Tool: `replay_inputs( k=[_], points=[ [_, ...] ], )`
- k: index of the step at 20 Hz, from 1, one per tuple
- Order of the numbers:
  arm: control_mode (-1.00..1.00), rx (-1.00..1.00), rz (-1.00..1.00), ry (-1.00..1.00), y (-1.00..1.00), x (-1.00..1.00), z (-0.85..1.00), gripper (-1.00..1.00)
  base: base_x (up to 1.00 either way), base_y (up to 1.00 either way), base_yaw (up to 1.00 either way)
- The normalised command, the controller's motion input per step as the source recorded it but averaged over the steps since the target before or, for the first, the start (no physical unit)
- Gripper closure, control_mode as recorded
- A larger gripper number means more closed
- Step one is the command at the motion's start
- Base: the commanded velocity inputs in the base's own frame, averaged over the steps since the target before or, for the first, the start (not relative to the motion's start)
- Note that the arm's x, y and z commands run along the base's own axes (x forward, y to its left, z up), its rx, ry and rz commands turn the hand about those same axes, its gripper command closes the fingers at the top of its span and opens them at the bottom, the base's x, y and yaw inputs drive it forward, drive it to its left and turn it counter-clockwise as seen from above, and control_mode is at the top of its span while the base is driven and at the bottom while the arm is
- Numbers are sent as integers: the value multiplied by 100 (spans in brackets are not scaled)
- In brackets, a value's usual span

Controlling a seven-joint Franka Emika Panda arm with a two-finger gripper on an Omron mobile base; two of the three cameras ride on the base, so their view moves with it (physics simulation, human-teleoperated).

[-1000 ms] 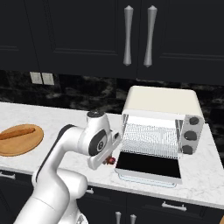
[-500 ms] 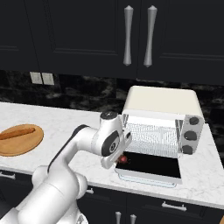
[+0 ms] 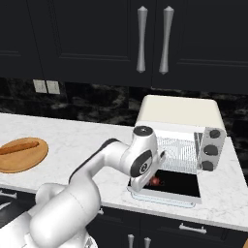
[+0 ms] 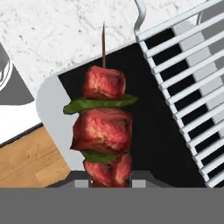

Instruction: Pick up the kebab skewer and baguette bread, and place them inside the toaster oven. Close the toaster oven door and start by setting the timer.

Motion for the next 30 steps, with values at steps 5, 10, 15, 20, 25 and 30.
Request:
replay_inputs(
  k=[5, 10, 15, 20, 25, 30],
  points=[
    [-100, 0, 8, -24, -10, -3, 39, 100, 0, 0, 0],
    [-100, -1, 12, -40, -4, 0, 74, 100, 0, 0, 0],
    [-100, -8, 16, -46, -1, 21, 17, 100, 0, 0, 0],
    [-100, -9, 16, -25, -5, 31, 15, 100, 0, 0, 0],
    [-100, -1, 28, 0, -12, 39, 2, 100, 0, 0, 0],
    [-100, 0, 18, 0, -34, 50, 3, 100, 0, 0, 0]
  ],
)
